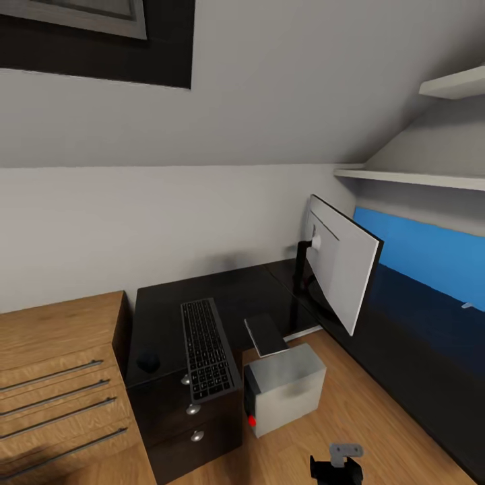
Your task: In the bedroom, organize the workspace by keeping the computer under the desk, ensuring the monitor is on the desk, placing the keyboard on the desk next to the monitor, placing the mouse on the desk next to the keyboard, moving the folder from the swivel chair onto the desk next to the mouse, stacking the notebook on top of the folder with the pen on top of the notebook, and positioning the swivel chair next to the desk.
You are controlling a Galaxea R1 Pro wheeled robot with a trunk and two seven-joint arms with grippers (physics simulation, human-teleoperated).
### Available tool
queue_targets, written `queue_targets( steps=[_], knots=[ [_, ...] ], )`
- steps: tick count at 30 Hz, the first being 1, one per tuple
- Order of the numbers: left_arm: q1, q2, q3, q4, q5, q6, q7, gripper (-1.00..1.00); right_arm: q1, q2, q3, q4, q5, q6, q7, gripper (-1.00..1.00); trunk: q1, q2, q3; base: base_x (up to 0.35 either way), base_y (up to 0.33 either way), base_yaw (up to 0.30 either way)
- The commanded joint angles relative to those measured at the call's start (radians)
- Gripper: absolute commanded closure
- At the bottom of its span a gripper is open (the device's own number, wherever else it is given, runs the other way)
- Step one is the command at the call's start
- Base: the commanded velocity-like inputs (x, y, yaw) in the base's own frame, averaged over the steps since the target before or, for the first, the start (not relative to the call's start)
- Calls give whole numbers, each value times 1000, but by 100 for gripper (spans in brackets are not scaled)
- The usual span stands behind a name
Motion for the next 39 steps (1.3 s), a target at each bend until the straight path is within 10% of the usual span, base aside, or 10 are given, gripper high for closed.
queue_targets(
  steps=[1, 39],
  knots=[
    [0, 0, -2, -1, 7, 4, 6, -100, -1, 1, 10, 1, -10, -6, -5, -100, -4, 7, 2, 0, 0, 0],
    [1, -10, 0, 41, 9, -37, 6, -100, -1, 89, 21, 109, 6, -190, -3, -100, -15, 28, -6, -50, -115, 111]
  ],
)
